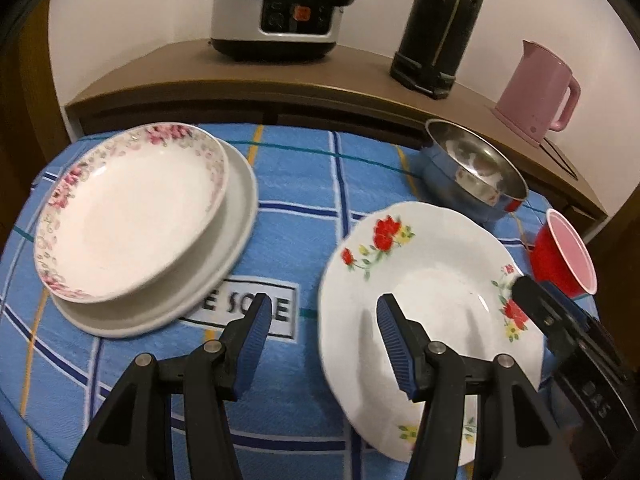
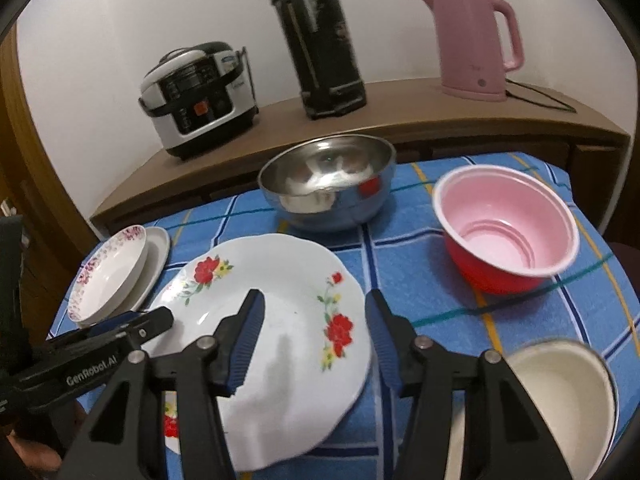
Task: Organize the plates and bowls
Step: 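Move the right gripper to the red-floral white plate and grasp its rim, then lift the red-floral plate and carry it toward the plate stack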
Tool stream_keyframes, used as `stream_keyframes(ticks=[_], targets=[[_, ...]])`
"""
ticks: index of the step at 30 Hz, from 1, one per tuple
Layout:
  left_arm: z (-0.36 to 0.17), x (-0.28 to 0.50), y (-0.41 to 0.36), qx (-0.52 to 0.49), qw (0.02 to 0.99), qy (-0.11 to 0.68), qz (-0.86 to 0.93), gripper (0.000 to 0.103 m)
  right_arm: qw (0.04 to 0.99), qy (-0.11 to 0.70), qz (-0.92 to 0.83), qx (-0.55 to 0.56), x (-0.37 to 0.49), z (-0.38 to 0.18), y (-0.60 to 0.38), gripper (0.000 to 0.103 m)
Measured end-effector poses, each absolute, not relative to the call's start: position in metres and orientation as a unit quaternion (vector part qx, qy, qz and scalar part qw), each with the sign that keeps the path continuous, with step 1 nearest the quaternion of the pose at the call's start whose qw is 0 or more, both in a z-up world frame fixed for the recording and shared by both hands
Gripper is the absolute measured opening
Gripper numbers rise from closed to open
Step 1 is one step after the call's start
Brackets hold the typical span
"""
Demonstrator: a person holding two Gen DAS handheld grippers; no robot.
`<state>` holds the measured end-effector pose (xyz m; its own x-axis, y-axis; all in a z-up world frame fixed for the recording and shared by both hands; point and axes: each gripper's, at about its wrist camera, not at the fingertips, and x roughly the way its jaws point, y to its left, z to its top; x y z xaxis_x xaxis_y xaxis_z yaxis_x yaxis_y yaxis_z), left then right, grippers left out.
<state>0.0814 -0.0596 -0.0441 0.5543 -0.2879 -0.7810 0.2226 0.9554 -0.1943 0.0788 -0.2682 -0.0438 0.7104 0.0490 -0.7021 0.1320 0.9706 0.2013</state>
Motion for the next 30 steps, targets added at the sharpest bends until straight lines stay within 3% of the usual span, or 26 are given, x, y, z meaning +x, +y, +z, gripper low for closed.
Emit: stream_keyframes(ticks=[12,22,30], targets=[[-0.05,0.08,-0.066,-0.036,0.872,0.46,-0.16,0.057,0.901,0.418,-0.024,0.113,0.109,-0.045,-0.262,0.052],[-0.053,0.079,-0.076,-0.021,0.868,0.464,-0.174,0.057,0.876,0.463,0.014,0.139,0.113,-0.057,-0.262,0.037],[-0.034,0.075,-0.061,-0.027,0.887,0.433,-0.161,0.057,0.907,0.399,-0.019,0.135,0.078,-0.032,-0.28,0.042]])
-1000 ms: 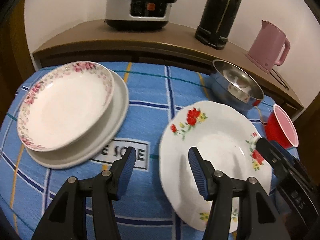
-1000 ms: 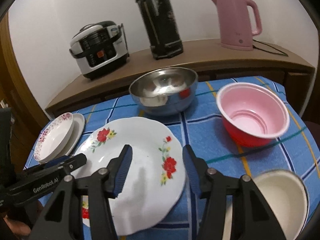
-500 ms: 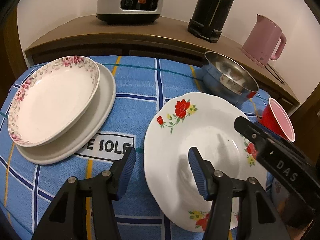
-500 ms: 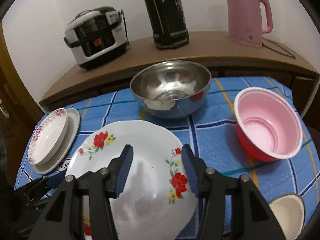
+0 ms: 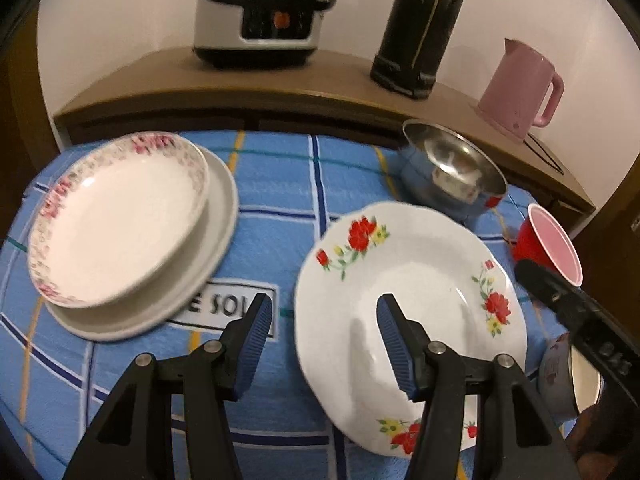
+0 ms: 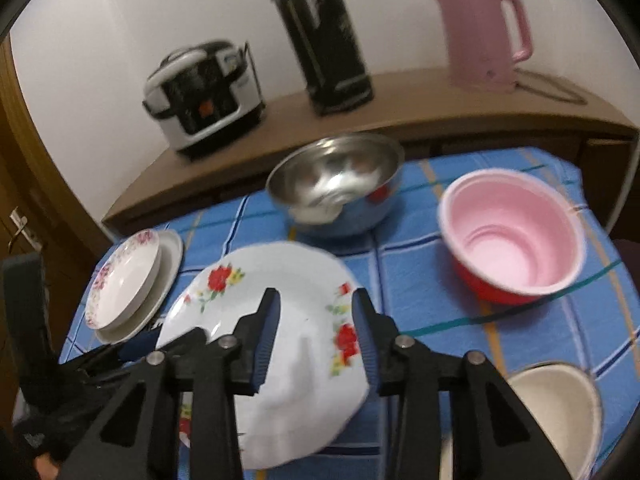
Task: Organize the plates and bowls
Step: 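Lift the red-floral plate and carry it toward the plate stack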
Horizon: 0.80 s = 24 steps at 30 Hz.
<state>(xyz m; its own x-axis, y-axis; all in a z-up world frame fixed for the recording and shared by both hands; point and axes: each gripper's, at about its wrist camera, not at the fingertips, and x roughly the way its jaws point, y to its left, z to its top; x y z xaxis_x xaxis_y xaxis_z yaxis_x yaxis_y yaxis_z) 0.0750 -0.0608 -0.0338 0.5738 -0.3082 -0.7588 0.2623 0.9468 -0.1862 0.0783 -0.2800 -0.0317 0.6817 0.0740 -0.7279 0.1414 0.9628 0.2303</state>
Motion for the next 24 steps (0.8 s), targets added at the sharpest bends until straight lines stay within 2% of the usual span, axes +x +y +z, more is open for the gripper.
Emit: stream_keyframes(ticks=[4,11,12,24], targets=[[-0.028,0.075,-0.048,-0.035,0.889,0.431,-0.149,0.057,0.883,0.442,-0.016,0.156,0.089,-0.043,-0.288,0.042],[-0.044,0.085,-0.031,-0.074,0.861,0.484,-0.139,0.057,0.858,0.491,0.005,0.152,0.114,-0.063,-0.289,0.042],[-0.045,0.085,-0.031,-0.078,0.858,0.488,-0.143,0.057,0.855,0.496,0.01,0.15,0.116,-0.066,-0.288,0.039],[-0.053,0.086,-0.057,-0.055,0.857,0.486,-0.16,0.057,0.855,0.505,0.004,0.12,0.121,-0.071,-0.28,0.038]])
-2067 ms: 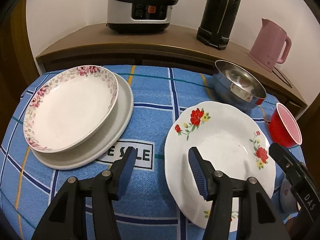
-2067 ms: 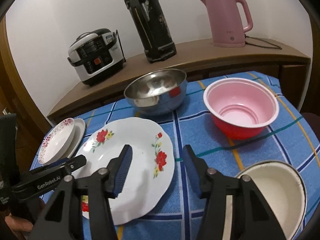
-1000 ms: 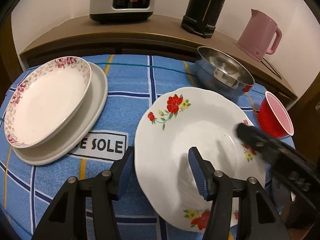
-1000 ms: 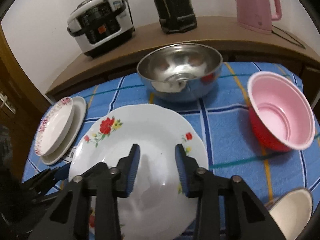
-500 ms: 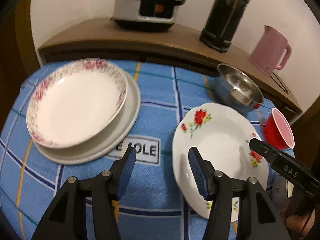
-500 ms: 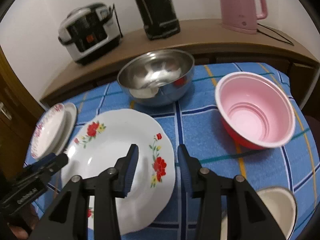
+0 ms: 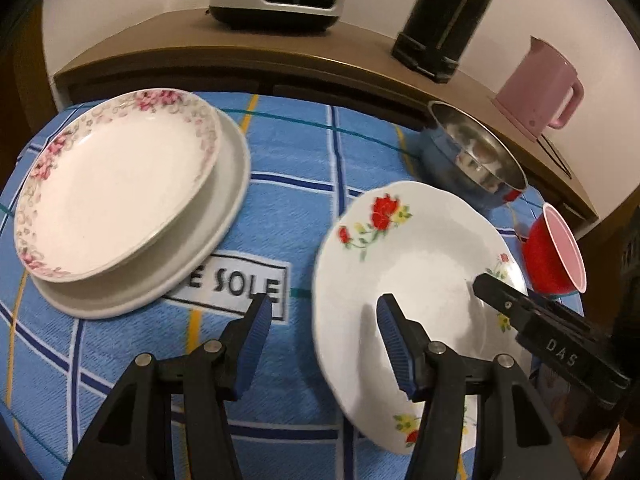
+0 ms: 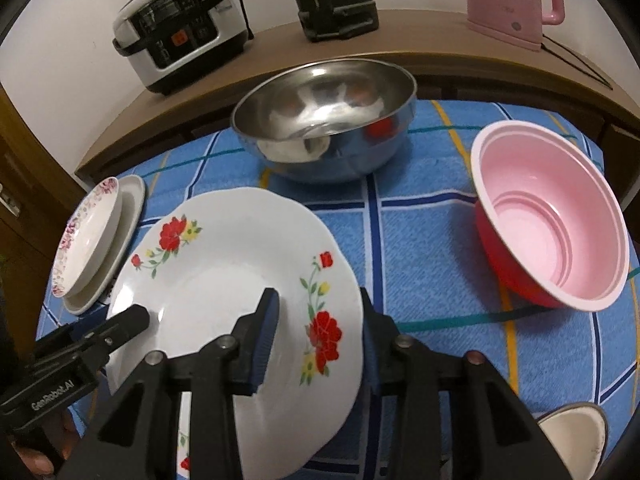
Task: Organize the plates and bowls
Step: 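Lift the red-floral plate and carry it toward the plate stack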
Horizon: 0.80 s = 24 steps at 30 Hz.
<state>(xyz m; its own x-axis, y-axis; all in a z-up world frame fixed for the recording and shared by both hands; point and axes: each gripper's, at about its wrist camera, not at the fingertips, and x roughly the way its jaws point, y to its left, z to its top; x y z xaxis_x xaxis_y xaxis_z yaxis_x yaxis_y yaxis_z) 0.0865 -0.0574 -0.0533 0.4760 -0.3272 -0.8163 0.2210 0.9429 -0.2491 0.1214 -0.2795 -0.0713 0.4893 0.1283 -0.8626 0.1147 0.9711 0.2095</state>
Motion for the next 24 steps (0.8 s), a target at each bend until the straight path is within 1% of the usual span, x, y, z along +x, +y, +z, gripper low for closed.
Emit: stream_keyframes(ticks=[1,2,5,7,9,10,17,24], targets=[[-0.053,0.085,-0.063,-0.049,0.856,0.486,-0.17,0.055,0.856,0.504,0.002,0.116,0.122,-0.071,-0.278,0.038],[-0.054,0.084,-0.068,-0.047,0.853,0.486,-0.182,0.051,0.857,0.503,0.001,0.111,0.122,-0.071,-0.276,0.038],[-0.054,0.083,-0.07,-0.025,0.866,0.474,-0.159,0.05,0.859,0.5,0.01,0.108,0.12,-0.071,-0.271,0.037],[-0.054,0.087,-0.059,-0.055,0.862,0.479,-0.156,0.047,0.859,0.497,0.018,0.12,0.118,-0.07,-0.273,0.029],[-0.053,0.089,-0.05,-0.074,0.86,0.482,-0.152,0.044,0.859,0.493,0.029,0.133,0.115,-0.068,-0.274,0.024],[-0.052,0.089,-0.049,-0.07,0.862,0.48,-0.148,0.043,0.859,0.493,0.032,0.135,0.113,-0.067,-0.273,0.023],[-0.038,0.08,-0.034,-0.063,0.876,0.458,-0.136,0.042,0.88,0.457,0.042,0.124,0.098,-0.044,-0.253,0.023],[-0.01,0.072,0.004,-0.073,0.897,0.42,-0.115,0.042,0.89,0.433,0.07,0.122,0.094,-0.019,-0.225,0.023]])
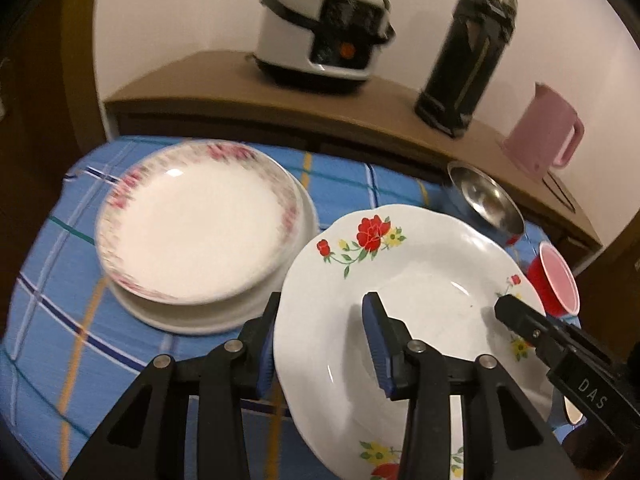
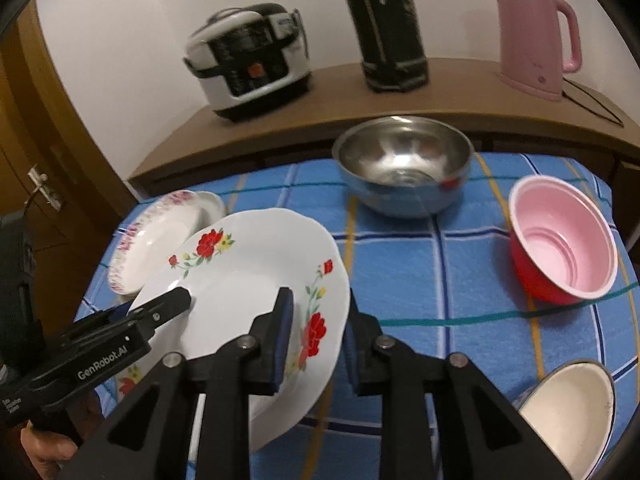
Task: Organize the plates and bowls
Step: 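Lift the red-floral plate and carry it toward the plate stack, then lower the red-floral plate onto the stack and open the right gripper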
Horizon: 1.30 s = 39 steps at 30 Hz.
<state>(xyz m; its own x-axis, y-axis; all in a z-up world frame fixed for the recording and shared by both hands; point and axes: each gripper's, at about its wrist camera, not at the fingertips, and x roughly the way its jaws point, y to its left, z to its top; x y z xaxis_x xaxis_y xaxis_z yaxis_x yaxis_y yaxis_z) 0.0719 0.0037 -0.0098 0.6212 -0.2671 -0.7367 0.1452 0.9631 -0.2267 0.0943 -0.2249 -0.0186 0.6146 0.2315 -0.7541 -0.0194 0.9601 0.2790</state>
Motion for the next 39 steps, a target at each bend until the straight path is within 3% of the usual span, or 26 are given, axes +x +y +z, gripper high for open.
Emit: stream_keyframes(ticks=[10,20,39], targets=[[0.006,0.087,0.078,-0.093,0.916,0.386,-0.05,0.042,0.898,0.403,0.137,0.115,0.126,-0.004,-0.155,0.023],[-0.011,0.129,0.116,-0.093,0.913,0.397,-0.014,0.042,0.888,0.407,0.16,0.139,0.177,-0.029,-0.108,0.024],[-0.027,0.165,0.113,-0.055,0.918,0.393,0.017,0.042,0.896,0.41,0.138,0.098,0.211,-0.059,-0.089,0.025]])
